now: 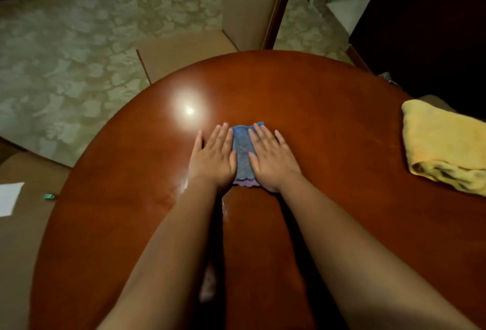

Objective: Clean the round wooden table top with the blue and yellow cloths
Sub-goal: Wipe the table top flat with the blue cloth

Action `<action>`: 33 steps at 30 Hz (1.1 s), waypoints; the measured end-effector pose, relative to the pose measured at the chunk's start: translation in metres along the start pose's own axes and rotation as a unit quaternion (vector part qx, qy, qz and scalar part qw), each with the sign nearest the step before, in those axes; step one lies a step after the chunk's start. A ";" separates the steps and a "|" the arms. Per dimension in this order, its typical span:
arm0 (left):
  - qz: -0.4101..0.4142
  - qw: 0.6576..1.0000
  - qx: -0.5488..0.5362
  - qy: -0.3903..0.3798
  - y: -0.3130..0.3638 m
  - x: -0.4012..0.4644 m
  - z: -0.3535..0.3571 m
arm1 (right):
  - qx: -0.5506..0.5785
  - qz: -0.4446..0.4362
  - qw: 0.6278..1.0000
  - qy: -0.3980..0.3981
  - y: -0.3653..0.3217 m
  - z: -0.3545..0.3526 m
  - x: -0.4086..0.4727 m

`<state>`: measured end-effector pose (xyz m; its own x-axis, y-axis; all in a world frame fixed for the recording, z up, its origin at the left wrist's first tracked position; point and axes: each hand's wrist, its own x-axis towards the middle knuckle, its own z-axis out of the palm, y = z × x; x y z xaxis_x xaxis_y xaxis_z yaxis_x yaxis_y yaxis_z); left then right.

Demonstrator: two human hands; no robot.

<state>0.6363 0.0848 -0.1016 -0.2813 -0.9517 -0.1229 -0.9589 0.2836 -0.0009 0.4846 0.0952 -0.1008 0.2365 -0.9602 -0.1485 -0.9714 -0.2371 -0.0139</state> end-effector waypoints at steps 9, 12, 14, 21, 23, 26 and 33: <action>0.040 0.999 -0.007 -0.011 -0.010 0.027 -0.006 | -0.012 0.057 0.998 -0.024 0.000 -0.007 0.015; 0.042 0.999 -0.002 -0.015 -0.009 0.021 -0.007 | -0.020 0.073 0.996 -0.040 -0.003 -0.013 0.009; 0.038 0.999 -0.008 -0.015 -0.002 0.010 -0.005 | -0.025 0.086 0.995 -0.050 -0.004 -0.012 -0.002; 0.055 0.998 -0.014 -0.014 0.039 -0.045 -0.001 | -0.007 0.123 0.990 -0.073 -0.001 -0.005 -0.069; 0.068 0.998 -0.011 -0.008 0.048 -0.064 0.002 | -0.005 0.127 0.989 -0.076 -0.003 0.000 -0.095; 0.082 0.997 0.003 0.001 0.063 -0.102 0.007 | 0.017 0.129 0.990 -0.058 -0.008 0.008 -0.139; 0.080 0.997 -0.007 -0.009 0.087 -0.214 0.020 | 0.027 0.111 0.993 0.006 -0.040 0.036 -0.244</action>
<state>0.6138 0.3157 -0.0952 -0.4294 -0.8923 -0.1391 -0.9026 0.4291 0.0338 0.4652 0.3443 -0.0991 0.0161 -0.9899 -0.1411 -0.9993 -0.0113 -0.0345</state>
